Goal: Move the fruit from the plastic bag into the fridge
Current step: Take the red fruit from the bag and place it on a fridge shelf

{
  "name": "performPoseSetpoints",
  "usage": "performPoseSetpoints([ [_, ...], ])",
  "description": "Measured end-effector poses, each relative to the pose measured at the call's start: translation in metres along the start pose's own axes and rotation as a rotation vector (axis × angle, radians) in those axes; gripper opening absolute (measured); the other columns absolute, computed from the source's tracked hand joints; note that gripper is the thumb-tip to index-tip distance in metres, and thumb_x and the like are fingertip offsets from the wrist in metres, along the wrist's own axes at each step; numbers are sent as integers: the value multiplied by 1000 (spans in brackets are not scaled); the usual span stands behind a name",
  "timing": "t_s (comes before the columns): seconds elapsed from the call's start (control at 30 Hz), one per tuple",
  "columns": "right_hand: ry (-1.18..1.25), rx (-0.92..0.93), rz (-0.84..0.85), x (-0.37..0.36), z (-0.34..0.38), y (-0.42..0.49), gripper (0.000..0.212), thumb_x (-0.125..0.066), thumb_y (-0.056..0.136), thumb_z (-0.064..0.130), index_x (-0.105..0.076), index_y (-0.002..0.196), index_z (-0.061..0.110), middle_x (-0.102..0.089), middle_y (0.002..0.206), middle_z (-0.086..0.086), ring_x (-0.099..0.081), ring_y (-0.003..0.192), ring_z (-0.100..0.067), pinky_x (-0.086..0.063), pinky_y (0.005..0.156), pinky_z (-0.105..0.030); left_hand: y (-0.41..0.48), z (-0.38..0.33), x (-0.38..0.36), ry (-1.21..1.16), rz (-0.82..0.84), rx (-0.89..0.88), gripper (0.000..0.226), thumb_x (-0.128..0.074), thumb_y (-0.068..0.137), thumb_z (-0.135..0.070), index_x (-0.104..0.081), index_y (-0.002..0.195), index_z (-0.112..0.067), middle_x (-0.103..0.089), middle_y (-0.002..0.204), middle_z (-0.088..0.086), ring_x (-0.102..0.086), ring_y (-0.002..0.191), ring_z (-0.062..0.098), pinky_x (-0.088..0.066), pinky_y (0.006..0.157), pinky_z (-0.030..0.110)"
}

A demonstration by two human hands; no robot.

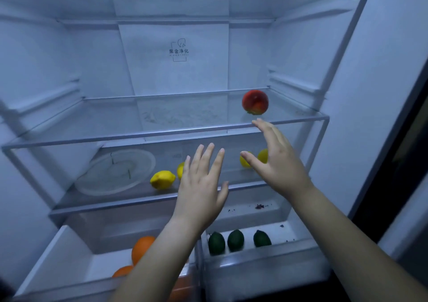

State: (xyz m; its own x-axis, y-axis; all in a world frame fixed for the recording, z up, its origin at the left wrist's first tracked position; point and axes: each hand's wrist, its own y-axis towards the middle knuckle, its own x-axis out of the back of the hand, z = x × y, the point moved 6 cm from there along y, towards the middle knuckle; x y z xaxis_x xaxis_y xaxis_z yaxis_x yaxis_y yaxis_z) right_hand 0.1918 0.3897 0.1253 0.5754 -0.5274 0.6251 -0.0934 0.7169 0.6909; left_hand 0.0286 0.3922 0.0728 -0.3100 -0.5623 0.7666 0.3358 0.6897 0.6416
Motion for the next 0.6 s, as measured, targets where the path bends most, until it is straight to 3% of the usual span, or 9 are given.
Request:
performPoseSetpoints([
  [0.13, -5, 20, 37, -17, 17, -30, 63, -58, 89, 43, -35, 142, 18, -37, 147, 2, -29, 138, -10, -18, 111, -16, -30, 8, 8, 24, 20, 16, 59, -38, 88, -40, -40, 142, -15, -38, 149, 7, -32, 138, 31, -29, 109, 50],
  [0.6, -9, -11, 252, -94, 40, -144, 55, -51, 90, 43, -41, 138, 16, -40, 144, 0, -34, 134, -13, -25, 109, -22, -145, 35, -5, 25, 177, 84, 53, -39, 89, -40, -47, 136, -17, -44, 145, 3, -39, 134, 28, -37, 103, 46],
])
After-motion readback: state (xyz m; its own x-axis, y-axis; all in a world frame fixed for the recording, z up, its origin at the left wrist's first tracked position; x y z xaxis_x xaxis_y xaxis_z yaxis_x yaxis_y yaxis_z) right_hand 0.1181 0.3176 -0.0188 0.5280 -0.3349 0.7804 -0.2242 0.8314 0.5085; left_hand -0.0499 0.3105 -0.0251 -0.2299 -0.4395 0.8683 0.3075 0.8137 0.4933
